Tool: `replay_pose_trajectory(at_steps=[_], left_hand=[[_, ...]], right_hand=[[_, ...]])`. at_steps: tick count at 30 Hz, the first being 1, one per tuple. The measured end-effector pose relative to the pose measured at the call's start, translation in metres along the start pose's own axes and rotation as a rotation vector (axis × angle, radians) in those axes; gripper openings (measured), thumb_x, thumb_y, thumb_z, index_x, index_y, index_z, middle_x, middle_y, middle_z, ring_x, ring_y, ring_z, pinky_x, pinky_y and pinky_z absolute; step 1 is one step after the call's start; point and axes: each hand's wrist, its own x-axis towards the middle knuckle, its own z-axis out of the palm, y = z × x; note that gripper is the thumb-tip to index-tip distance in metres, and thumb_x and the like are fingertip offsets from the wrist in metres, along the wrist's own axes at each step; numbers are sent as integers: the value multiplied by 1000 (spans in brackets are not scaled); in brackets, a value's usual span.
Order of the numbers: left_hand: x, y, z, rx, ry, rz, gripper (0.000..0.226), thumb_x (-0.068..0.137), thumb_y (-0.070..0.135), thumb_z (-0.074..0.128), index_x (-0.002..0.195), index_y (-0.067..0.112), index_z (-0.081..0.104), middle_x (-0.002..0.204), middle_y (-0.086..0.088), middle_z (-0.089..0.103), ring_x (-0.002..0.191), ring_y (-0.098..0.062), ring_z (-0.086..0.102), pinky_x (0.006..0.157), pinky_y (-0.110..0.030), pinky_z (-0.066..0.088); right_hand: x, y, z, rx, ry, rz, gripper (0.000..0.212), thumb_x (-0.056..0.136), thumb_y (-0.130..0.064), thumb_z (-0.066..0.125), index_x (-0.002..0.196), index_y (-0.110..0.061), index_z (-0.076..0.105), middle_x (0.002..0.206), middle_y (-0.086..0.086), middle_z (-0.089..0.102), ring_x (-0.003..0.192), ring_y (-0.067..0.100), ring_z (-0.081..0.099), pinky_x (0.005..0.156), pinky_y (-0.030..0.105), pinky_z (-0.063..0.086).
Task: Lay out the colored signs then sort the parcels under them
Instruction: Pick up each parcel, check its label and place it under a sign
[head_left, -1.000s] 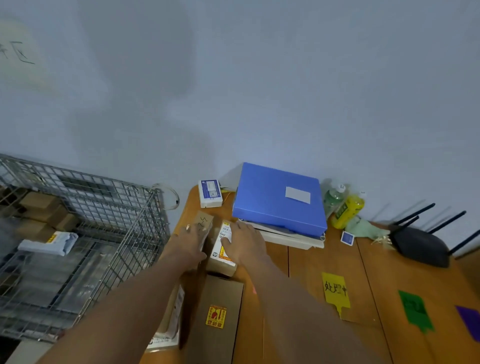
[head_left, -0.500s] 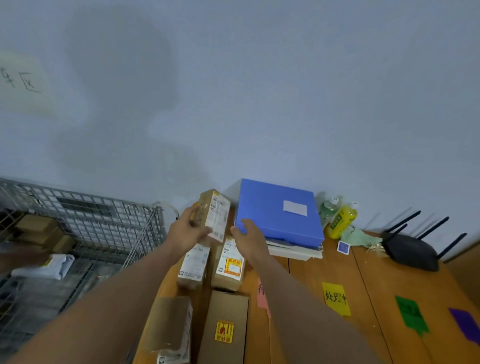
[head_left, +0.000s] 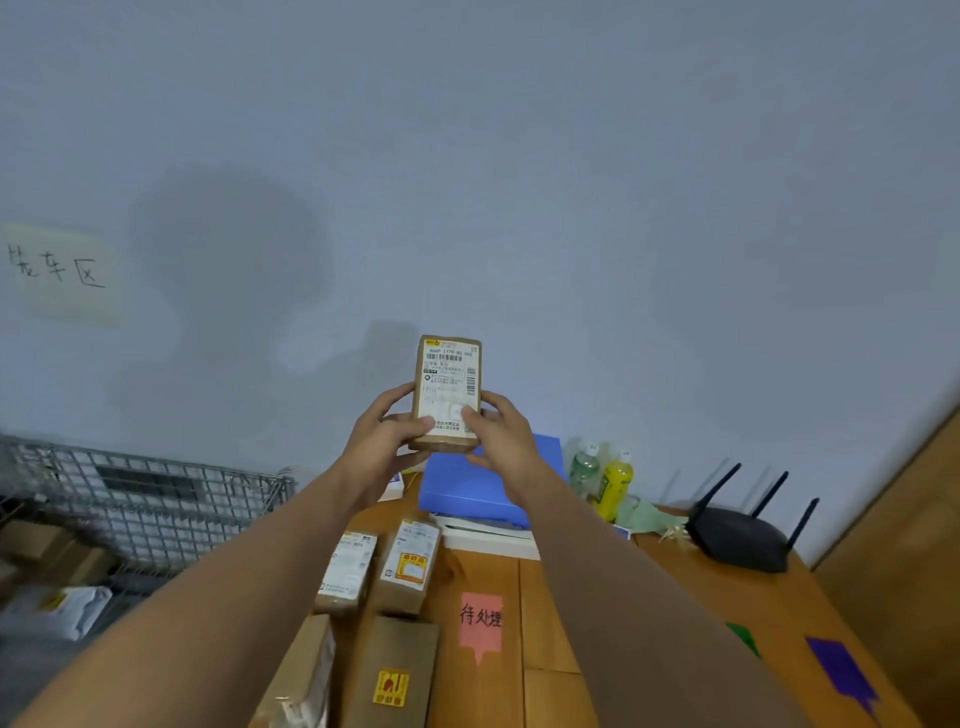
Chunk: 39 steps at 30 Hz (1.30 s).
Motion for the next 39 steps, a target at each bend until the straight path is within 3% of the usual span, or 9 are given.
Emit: replay_pose_trajectory(at_steps=[7,12,18,23,26,28,31,34,39], left_hand=[[-45,15,77,-29,7,63,55,90,-1,68,134,31,59,115,-7,77,104,-27,75,76,-33,63],[-65,16,107,-42,-3,44,56,89,-3,70,132,32,58,115,-8,77,106,-29,74,90,-45,62],[-79,14,119,-31,1,22,58,86,-7,68,131,29,59,113,-9,78,105,-29,75,92,-47,60],[-94,5,117,5,22,-16,57,84,-8,69,129,26,60,114,-9,77,107,-29,73,93,-47,60],[-100,-2,116,45,45,-51,50,83,-5,71,125,19,61,111,-6,77,105,-27,73,85,-40,62],[-107,-12,114,104,58,-83,37,84,1,72,116,17,65,104,-1,79,101,-22,74,76,-31,61],[-120,-37,108,160,67,-137,23,90,3,69,111,13,66,106,-3,77,95,-19,74,63,-22,60],[-132,-71,101,231,80,-186,34,93,0,66,126,7,62,118,-9,73,100,-25,73,70,-32,63],[-147,-129,91,294,102,-303,41,94,-3,64,133,7,58,119,-10,71,106,-30,71,87,-48,62]], right_hand=[[-48,-23,-72,53,-1,-28,47,97,-16,66,139,-26,49,122,1,70,102,20,72,77,35,60],[-71,-30,-106,32,10,-24,50,93,-16,70,138,-27,50,124,1,70,104,21,72,88,45,60],[-91,-31,-118,31,18,-16,45,93,-13,70,133,-26,54,121,1,72,103,21,73,93,51,58],[-106,-17,-117,30,23,4,40,93,-11,69,126,-30,57,117,-2,73,102,17,72,79,40,61],[-115,-4,-116,-9,32,24,45,93,-10,69,129,-33,55,110,-7,74,98,15,72,77,40,60],[-121,9,-115,-55,43,51,49,92,-9,69,132,-32,55,104,-11,74,97,15,72,86,48,60],[-129,38,-112,-108,41,107,52,92,-6,68,136,-27,53,110,-3,75,101,23,72,94,54,57],[-139,75,-108,-121,31,177,52,93,-5,67,139,-22,51,119,3,73,104,24,71,92,51,58],[-158,136,-103,-71,36,309,54,95,0,63,145,-15,47,126,8,67,107,27,70,75,39,64]])
